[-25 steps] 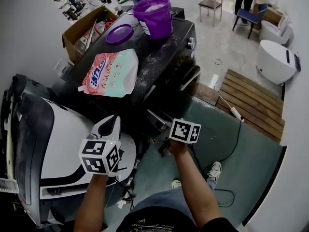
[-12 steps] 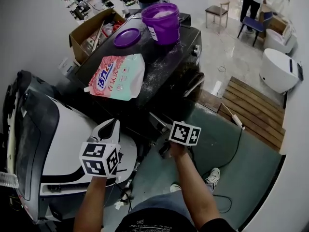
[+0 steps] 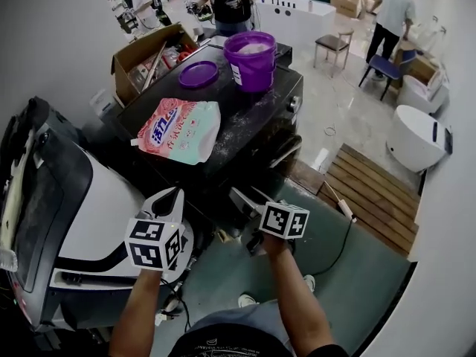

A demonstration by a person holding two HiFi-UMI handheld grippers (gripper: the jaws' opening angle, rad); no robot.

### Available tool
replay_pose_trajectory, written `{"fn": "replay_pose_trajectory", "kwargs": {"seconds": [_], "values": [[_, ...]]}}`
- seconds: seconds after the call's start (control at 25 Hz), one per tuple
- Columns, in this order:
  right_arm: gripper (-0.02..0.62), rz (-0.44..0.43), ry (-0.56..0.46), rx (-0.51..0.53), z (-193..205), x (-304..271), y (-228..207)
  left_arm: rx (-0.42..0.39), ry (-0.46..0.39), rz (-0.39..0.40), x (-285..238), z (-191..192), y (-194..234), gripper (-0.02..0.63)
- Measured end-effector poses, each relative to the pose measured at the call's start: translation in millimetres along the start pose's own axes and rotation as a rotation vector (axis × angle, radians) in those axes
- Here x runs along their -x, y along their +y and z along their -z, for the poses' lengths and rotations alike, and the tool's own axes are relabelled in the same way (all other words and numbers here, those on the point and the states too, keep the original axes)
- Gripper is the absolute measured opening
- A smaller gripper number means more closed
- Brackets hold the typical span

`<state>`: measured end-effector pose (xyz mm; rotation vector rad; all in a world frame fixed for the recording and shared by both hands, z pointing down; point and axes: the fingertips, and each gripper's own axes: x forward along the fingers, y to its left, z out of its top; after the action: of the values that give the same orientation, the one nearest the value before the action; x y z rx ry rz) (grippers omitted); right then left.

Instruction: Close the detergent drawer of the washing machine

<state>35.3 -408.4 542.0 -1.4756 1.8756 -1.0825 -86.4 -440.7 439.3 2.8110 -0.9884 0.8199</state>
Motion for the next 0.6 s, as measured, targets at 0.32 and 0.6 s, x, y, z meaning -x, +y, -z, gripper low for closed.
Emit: {"fn": "replay_pose_trajectory", "kwargs": {"seconds": [0.32, 0.6], "values": [[0.26, 0.046, 0.032, 0.186, -43, 43, 26, 0.056, -0.039, 0.001, 10, -19, -26, 0.002], [0.227, 0.107, 0.053, 0.331, -77, 77, 44, 0.096, -0.072, -0.003, 19, -33, -43, 0.002]]}}
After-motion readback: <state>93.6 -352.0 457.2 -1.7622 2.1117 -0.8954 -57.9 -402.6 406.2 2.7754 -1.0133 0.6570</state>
